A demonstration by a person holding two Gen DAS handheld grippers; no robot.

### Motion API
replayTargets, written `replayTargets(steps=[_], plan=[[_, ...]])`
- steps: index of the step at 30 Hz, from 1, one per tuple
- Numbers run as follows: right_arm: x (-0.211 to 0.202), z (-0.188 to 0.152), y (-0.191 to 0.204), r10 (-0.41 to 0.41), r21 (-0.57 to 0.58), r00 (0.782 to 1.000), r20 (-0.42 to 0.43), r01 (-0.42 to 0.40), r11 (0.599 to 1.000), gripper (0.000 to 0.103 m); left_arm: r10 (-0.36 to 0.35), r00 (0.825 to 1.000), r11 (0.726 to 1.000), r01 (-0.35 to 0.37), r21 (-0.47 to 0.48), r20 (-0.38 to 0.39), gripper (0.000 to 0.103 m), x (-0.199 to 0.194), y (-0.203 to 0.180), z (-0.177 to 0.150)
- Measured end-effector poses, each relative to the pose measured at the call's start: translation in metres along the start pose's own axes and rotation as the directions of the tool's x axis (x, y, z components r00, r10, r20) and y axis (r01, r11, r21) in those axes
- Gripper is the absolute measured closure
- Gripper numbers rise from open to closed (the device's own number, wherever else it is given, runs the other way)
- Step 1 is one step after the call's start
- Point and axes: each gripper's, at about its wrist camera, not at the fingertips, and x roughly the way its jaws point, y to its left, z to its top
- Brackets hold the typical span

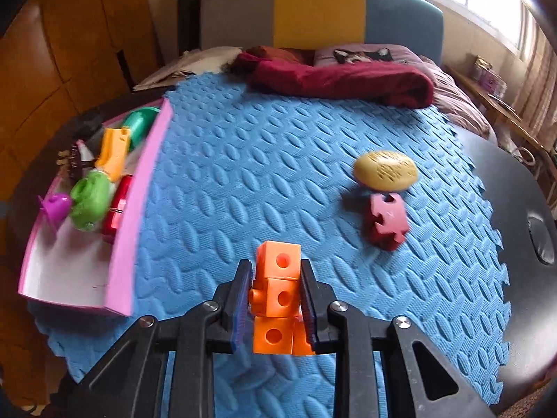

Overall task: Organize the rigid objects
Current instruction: 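Lift the orange cubes and carry them over the tray with the right tool, then lower the orange cubes into the tray and open the right tool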

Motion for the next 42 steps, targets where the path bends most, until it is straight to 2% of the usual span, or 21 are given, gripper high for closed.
replayTargets(steps=[9, 17, 24, 28, 31, 33, 42], plan=[[-0.020, 0.023, 0.077, 0.186, -0.156, 0.982, 0.042, -0.177, 0.972, 0.077, 0.004, 1.000, 1.000, -0.004, -0.007, -0.008, 0.041, 0.004, 0.003, -0.001], [-0.011, 0.028, 0.148, 0.322, -0.272, 0.946, -0.025, -0.316, 0.909, 0.077, 0.013, 1.000, 0.999, -0.014, -0.038, -0.017, 0.041, 0.009, 0.012, -0.002], [0.014, 0.027, 0.184, 0.344, -0.311, 0.935, -0.083, -0.352, 0.883, 0.077, 0.051, 0.999, 0.996, -0.052, -0.074, -0.017, 0.041, 0.009, 0.032, -0.002], [0.036, 0.026, 0.194, 0.330, -0.299, 0.936, -0.124, -0.352, 0.887, 0.077, 0.065, 0.998, 0.994, -0.067, -0.090, -0.028, 0.042, 0.014, 0.040, -0.003], [0.058, 0.021, 0.198, 0.282, -0.291, 0.947, -0.156, -0.317, 0.903, 0.077, 0.070, 0.997, 0.993, -0.072, -0.090, -0.027, 0.042, 0.015, 0.041, -0.004], [0.059, 0.020, 0.200, 0.270, -0.303, 0.954, -0.128, -0.297, 0.906, 0.076, 0.069, 0.997, 0.994, -0.072, -0.085, -0.029, 0.042, 0.016, 0.041, -0.004], [0.054, 0.015, 0.202, 0.257, -0.330, 0.961, -0.106, -0.278, 0.902, 0.075, 0.065, 0.998, 0.996, -0.066, -0.063, -0.022, 0.045, 0.013, 0.036, -0.004]])
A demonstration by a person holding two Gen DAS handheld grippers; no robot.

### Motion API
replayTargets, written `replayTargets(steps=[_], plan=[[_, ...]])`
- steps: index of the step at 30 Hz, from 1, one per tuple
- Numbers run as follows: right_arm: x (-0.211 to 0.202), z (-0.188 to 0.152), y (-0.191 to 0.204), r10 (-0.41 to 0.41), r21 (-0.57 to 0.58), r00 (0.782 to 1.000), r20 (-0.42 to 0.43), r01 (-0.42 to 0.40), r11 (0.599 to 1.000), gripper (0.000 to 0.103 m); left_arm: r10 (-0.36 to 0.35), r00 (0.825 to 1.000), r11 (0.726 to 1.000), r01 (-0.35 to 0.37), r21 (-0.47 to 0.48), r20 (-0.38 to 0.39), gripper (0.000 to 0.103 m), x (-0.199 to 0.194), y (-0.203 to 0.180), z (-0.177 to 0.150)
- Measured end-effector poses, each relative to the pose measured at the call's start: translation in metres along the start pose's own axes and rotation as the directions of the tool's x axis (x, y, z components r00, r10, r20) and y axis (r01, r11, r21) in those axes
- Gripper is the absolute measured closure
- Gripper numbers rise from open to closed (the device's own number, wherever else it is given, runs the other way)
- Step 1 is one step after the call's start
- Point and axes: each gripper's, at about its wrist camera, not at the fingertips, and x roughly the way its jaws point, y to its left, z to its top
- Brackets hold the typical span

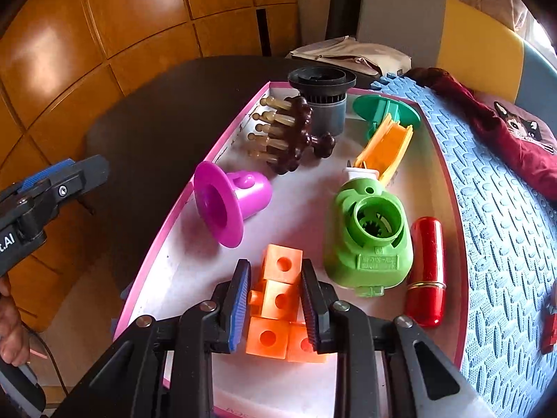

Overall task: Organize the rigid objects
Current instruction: 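Lower the orange cubes into the tray and open the right tool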

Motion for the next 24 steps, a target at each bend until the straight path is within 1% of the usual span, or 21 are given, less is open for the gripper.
replayTargets(steps=[1, 3, 6, 13, 21, 24], plan=[[-0.001, 0.000, 0.001, 0.000, -0.001, 1.000, -0.001, 0.000, 1.000, 0.074, -0.001, 1.000, 1.000, 0.001, 0.003, 0.001, 0.046, -0.001, -0.001, 0.000], [-0.001, 0.000, 0.002, 0.005, 0.003, 1.000, -0.004, -0.005, 1.000, 0.064, -0.003, 1.000, 1.000, 0.003, 0.007, 0.003, 0.046, -0.003, -0.002, 0.000], [-0.003, -0.002, 0.003, 0.012, -0.001, 1.000, -0.006, -0.012, 1.000, 0.059, -0.005, 1.000, 1.000, 0.005, 0.012, 0.006, 0.046, -0.005, -0.004, 0.000], [-0.009, -0.008, 0.002, -0.003, 0.001, 1.000, 0.004, 0.003, 1.000, 0.059, -0.018, 1.000, 1.000, 0.018, 0.021, 0.003, 0.046, -0.010, -0.008, -0.001], [-0.033, -0.010, 0.001, -0.035, -0.012, 0.997, 0.070, 0.036, 0.999, 0.059, -0.030, 1.000, 0.999, 0.029, 0.038, 0.006, 0.045, -0.015, -0.014, -0.001], [-0.042, -0.010, -0.004, -0.051, -0.005, 0.994, 0.097, 0.052, 0.999, 0.058, -0.032, 0.999, 0.999, 0.032, 0.044, 0.007, 0.044, -0.017, -0.017, 0.000]])
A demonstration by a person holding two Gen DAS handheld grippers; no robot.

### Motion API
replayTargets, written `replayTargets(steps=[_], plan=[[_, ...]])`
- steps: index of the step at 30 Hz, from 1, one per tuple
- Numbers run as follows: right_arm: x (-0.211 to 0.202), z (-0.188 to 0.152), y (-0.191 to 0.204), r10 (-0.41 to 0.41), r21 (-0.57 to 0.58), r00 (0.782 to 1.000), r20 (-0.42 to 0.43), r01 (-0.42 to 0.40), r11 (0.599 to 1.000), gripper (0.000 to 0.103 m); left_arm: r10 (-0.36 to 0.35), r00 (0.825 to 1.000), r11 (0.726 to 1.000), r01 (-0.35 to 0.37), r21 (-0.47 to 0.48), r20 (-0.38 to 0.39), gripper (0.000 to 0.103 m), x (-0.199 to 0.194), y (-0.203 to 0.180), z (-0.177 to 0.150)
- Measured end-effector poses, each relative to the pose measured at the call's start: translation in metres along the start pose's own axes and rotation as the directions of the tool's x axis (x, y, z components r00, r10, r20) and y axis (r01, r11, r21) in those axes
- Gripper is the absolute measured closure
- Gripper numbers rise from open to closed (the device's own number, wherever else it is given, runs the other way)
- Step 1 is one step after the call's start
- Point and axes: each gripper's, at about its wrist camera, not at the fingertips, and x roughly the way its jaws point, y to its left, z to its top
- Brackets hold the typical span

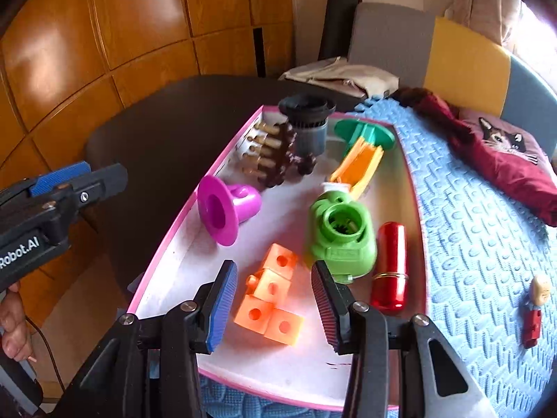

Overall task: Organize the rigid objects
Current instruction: 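Lower the orange cubes into the tray and open the right tool, then move the left tool to the red K puzzle piece and grasp it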

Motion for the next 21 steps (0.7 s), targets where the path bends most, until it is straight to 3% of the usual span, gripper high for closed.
replayTargets(steps=[15, 21], plan=[[-0.043, -0.003, -0.085, -0.133, 0.177, 0.988, 0.083, 0.117, 0.977, 0.058, -0.034, 0.999, 0.996, 0.034, 0.080, 0.001, 0.037, -0.005, -0.031, 0.002], [-0.073, -0.014, -0.149, -0.249, 0.298, 0.963, 0.100, 0.209, 0.931, 0.058, -0.079, 0.997, 0.989, 0.080, 0.125, -0.011, 0.037, -0.006, -0.049, 0.004]])
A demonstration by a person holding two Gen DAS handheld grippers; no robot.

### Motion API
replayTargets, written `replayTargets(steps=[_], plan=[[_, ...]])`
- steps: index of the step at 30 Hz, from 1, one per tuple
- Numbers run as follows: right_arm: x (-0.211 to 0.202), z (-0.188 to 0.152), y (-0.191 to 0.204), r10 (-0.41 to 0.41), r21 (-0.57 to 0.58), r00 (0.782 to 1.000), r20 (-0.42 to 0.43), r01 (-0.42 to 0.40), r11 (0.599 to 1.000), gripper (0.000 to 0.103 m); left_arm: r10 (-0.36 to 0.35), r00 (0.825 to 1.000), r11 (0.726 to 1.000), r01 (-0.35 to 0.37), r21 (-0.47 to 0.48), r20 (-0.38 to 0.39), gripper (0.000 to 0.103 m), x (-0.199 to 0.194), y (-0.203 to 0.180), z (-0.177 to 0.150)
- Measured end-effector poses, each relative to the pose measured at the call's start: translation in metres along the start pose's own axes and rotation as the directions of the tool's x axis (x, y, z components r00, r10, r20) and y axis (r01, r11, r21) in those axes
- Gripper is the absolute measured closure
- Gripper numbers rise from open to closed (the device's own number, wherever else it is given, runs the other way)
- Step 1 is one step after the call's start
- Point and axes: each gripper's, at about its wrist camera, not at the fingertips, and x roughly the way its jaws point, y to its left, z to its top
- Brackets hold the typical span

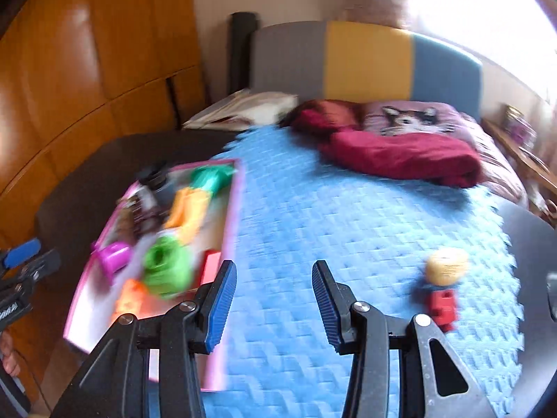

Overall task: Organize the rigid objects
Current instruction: 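Move the left tool to the red K puzzle piece and grasp it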

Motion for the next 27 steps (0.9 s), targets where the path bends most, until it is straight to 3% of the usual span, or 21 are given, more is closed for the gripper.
replayTargets(steps=[6, 12, 14, 16, 22, 27], plan=[[-0.020, 0.008, -0.106, -0.194, 0.214, 0.980, 0.046, 0.180, 0.960, 0.057, -0.050, 0.999, 0.997, 0.049, 0.054, 0.010, 0.037, -0.001, -0.024, 0.008], [-0.011, -0.020, -0.205, -0.361, 0.436, 0.932, -0.030, 0.337, 0.835, 0.057, -0.120, 0.993, 0.985, 0.121, 0.122, -0.016, 0.037, 0.006, -0.062, 0.016], [-0.005, -0.030, -0.229, -0.332, 0.534, 0.937, -0.112, 0.338, 0.775, 0.057, -0.146, 0.989, 0.977, 0.147, 0.155, -0.023, 0.037, 0.006, -0.079, 0.018], [-0.005, -0.031, -0.238, -0.309, 0.574, 0.945, -0.110, 0.314, 0.757, 0.056, -0.176, 0.984, 0.966, 0.179, 0.185, -0.035, 0.037, 0.007, -0.097, 0.020], [-0.003, -0.030, -0.235, -0.267, 0.579, 0.959, -0.094, 0.271, 0.769, 0.056, -0.292, 0.950, 0.909, 0.312, 0.278, -0.112, 0.037, 0.019, -0.161, 0.023], [-0.003, -0.031, -0.236, -0.235, 0.585, 0.968, -0.084, 0.238, 0.775, 0.056, -0.349, 0.917, 0.865, 0.394, 0.311, -0.193, 0.037, 0.036, -0.209, 0.021]])
